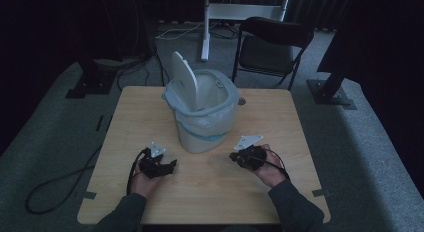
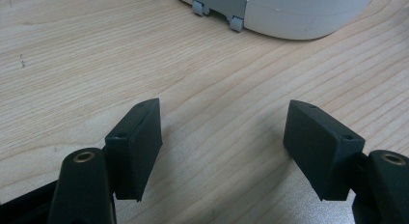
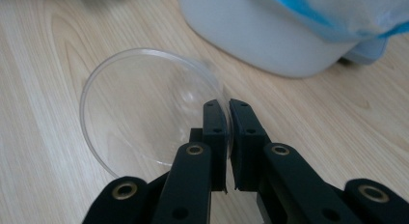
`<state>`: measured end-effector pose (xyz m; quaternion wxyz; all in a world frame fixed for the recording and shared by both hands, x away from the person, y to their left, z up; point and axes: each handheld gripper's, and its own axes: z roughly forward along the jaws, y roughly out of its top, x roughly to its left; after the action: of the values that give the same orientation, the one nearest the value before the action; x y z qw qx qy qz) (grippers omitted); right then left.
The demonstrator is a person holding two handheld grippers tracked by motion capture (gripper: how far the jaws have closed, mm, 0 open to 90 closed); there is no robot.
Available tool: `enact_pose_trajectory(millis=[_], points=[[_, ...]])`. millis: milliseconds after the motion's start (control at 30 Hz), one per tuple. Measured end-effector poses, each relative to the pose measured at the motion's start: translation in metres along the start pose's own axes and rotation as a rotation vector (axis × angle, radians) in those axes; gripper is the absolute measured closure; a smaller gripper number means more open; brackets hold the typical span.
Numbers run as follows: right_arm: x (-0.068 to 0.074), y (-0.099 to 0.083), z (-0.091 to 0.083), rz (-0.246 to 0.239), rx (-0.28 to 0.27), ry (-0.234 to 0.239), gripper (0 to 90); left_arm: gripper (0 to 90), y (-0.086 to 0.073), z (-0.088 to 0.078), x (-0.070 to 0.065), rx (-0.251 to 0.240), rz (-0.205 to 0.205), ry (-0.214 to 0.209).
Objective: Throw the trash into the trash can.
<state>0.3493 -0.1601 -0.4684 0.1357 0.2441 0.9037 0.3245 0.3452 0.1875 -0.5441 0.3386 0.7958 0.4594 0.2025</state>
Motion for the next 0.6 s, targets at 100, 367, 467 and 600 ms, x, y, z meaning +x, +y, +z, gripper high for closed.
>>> enact_pose_trajectory(millis=[100, 367, 467, 600], points=[[-0.001, -0.002, -0.001, -0.004, 0.013, -0.001, 85.7, 30.2, 0.000, 0.000, 0.000, 0.000, 0.001, 0.000], [-0.019, 0.000, -0.023, 0.061, -0.075, -0.113, 86.1, 30.2, 0.000, 0.000, 0.000, -0.001, -0.002, -0.002], [-0.024, 0.000, -0.030, 0.077, -0.087, -0.134, 86.1, 30.2, 0.000, 0.001, 0.000, -0.001, -0.002, -0.003], [-0.029, 0.000, -0.036, 0.090, -0.105, -0.157, 86.1, 30.2, 0.000, 0.001, 0.000, -0.002, -0.002, -0.002]])
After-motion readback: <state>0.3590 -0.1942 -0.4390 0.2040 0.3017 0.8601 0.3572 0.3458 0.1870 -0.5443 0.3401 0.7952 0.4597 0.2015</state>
